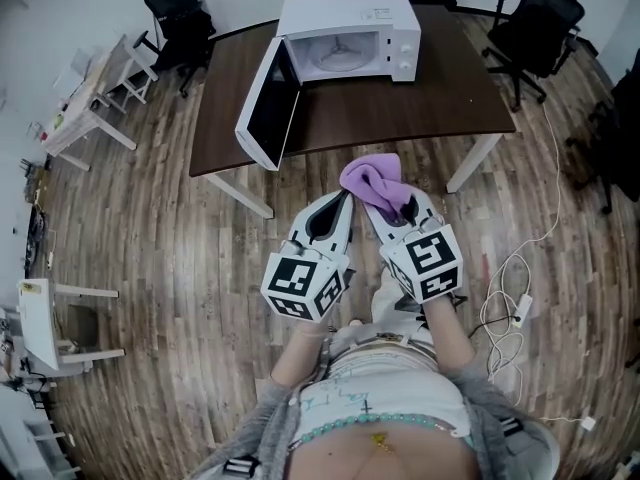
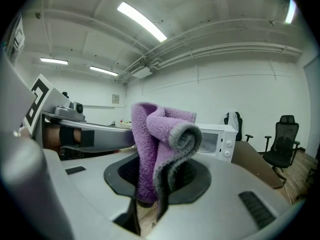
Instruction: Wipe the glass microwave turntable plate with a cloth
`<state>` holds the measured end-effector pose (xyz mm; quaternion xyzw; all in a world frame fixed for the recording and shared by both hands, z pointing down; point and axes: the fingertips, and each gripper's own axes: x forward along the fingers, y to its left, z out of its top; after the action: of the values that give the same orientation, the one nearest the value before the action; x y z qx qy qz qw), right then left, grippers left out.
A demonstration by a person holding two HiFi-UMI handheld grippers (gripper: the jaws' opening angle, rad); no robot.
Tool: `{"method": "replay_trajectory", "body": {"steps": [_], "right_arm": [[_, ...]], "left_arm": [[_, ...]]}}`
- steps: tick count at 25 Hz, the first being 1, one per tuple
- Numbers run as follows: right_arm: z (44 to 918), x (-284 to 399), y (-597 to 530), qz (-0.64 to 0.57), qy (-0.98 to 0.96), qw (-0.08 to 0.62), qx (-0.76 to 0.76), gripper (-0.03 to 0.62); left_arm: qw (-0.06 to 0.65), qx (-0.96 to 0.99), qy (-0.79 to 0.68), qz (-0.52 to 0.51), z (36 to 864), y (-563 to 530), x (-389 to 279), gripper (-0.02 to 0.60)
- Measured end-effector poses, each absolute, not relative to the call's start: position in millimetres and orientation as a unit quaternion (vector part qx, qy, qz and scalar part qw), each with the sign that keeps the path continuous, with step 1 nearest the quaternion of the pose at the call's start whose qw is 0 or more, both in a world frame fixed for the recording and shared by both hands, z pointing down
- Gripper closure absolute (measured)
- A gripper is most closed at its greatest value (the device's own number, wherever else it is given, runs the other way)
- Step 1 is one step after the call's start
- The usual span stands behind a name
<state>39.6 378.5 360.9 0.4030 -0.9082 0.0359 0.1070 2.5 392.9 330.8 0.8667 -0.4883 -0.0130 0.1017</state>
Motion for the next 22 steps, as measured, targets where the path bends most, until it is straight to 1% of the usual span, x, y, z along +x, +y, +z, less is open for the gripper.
{"method": "replay_trajectory", "body": {"steps": [8, 12, 17, 22], "right_arm": [[352.0, 41.8, 318.5, 0.026, -0.928, 0.114, 0.353, 0.48], [347.7, 54.0, 290.7, 0.019, -0.933, 0.114, 0.342, 0.48], [345.0, 75.2, 267.2, 0.017, -0.933, 0.108, 0.342, 0.48], [350.2, 83.0, 253.6, 0.023, -0.934, 0.109, 0.34, 0.48]], "left_arm": [[0.101, 0.845, -0.526, -0.013, 321.6, 333.5, 9.7, 0.571], [0.099, 0.838, -0.536, -0.016, 318.3, 306.2, 21.4, 0.571], [0.092, 0.832, -0.547, -0.018, 316.6, 287.0, 37.4, 0.571], [0.101, 0.828, -0.552, -0.013, 323.9, 275.5, 43.3, 0.571]]}}
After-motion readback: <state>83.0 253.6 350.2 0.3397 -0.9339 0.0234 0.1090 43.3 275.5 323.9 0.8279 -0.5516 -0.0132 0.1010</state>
